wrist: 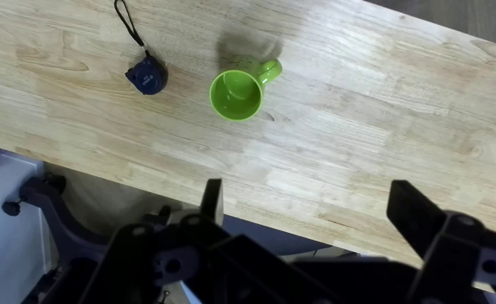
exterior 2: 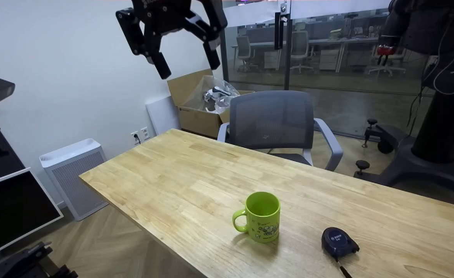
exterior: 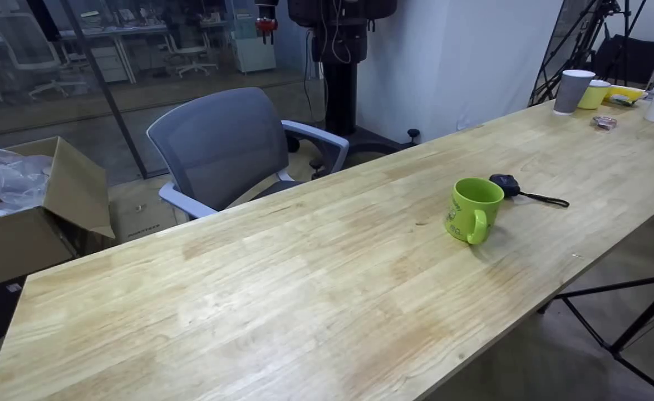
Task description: Move the cup to the left on the table
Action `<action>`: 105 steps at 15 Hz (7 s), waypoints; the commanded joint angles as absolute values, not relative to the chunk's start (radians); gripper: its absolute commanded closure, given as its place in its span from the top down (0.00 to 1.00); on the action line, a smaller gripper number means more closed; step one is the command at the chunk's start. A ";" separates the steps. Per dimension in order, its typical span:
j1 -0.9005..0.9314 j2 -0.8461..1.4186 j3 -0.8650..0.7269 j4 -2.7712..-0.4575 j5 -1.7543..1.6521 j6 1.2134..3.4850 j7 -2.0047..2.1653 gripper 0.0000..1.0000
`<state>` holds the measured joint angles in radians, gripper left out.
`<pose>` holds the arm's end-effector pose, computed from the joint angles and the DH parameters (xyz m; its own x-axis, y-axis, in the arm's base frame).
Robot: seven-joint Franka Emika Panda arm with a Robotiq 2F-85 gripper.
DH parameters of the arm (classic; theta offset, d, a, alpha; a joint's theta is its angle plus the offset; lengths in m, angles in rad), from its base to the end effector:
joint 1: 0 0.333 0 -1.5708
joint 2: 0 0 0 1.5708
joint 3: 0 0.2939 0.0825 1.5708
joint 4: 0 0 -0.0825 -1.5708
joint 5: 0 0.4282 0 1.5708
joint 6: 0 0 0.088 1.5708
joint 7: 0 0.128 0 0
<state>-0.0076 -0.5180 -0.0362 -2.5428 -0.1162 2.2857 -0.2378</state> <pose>0.4647 -0.0241 0.4146 0.9363 0.2675 0.2275 0.2393 -0.9602 0.1440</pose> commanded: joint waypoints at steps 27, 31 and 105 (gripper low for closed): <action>0.093 -0.431 -0.145 -2.472 0.116 2.304 -0.396 1.00; 0.069 -0.344 -0.148 -2.449 0.129 2.334 -0.408 1.00; 0.004 0.590 -0.064 -1.973 -0.126 2.442 -0.105 1.00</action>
<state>-0.0146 0.5686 -0.0694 -2.0156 -0.1024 2.4810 -0.1585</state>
